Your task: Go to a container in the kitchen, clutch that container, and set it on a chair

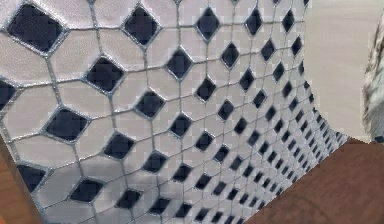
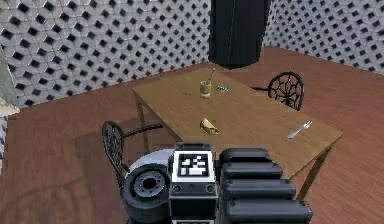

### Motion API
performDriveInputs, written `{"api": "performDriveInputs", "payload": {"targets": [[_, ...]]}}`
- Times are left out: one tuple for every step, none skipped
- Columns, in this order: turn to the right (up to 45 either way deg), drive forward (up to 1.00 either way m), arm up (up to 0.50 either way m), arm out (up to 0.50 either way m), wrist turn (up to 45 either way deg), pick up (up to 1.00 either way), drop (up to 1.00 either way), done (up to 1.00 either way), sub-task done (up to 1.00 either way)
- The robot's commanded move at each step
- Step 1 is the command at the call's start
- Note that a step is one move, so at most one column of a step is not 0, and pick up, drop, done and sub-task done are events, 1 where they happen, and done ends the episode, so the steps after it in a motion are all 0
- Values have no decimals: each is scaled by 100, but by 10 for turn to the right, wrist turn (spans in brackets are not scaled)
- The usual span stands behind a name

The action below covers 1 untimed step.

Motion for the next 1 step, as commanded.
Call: {"api": "performDriveInputs", "payload": {"targets": [[0, 0, 0, 48, 0, 0, 0, 0, 0]]}}
